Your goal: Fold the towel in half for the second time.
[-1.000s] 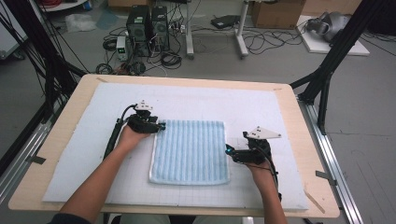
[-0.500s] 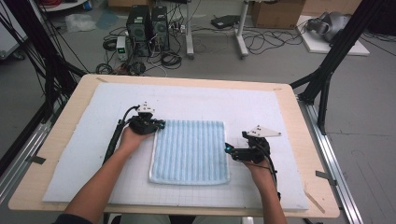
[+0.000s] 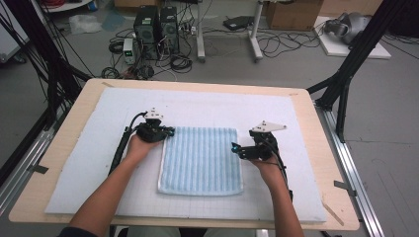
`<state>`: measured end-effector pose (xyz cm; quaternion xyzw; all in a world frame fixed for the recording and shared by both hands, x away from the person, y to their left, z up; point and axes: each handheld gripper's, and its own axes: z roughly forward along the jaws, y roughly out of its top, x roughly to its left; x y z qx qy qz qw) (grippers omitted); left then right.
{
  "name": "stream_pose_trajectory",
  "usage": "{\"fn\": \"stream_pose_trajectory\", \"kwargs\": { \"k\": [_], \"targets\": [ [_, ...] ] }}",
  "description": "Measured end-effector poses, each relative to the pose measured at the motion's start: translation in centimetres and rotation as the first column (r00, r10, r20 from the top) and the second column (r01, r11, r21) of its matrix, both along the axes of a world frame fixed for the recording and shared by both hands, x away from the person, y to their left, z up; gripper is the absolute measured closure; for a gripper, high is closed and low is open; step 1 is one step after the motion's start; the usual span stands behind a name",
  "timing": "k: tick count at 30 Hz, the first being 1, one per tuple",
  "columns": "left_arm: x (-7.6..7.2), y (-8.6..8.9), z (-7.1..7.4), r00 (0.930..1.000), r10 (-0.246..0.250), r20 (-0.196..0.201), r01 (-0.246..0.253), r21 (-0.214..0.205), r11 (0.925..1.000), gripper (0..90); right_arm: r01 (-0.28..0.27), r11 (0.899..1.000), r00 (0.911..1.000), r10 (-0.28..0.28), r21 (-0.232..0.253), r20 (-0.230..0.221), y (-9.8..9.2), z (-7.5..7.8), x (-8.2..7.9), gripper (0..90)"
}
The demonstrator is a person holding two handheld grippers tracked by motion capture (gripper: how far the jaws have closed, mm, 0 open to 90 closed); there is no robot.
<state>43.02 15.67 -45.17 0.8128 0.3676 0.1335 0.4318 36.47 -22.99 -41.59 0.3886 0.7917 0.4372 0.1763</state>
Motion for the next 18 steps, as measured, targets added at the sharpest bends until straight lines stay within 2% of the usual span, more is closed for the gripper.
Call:
{"fn": "stream_pose_trajectory", "kwargs": {
  "k": [7,12,15,17,18],
  "targets": [
    [0.0,0.0,0.0,1.0000,0.001,-0.002,-0.001,-0.005,1.0000,83.5,-0.009,0.999,0.9977,0.006,-0.048,-0.068,0.7,-0.8,4.6,34.7],
    [0.0,0.1,0.0,1.0000,0.000,-0.006,0.000,-0.009,1.0000,83.5,0.001,0.992,0.9922,-0.017,-0.128,-0.124,1.7,-2.2,6.9,35.6],
    [0.0,0.1,0.0,0.9999,0.001,-0.010,-0.002,-0.013,0.9999,83.7,-0.016,0.991,0.9894,-0.004,-0.135,-0.145,1.9,-2.8,7.6,41.9],
    [0.1,0.2,0.0,0.9999,0.003,-0.015,-0.003,-0.022,0.9997,83.9,-0.016,0.992,0.9888,-0.003,-0.124,-0.149,1.8,-2.7,7.7,51.5],
    [0.1,0.2,0.0,0.9998,0.005,-0.017,-0.005,-0.025,0.9997,84.0,-0.018,0.993,0.9876,-0.001,-0.120,-0.157,1.7,-2.7,7.7,60.0]
  ]
}}
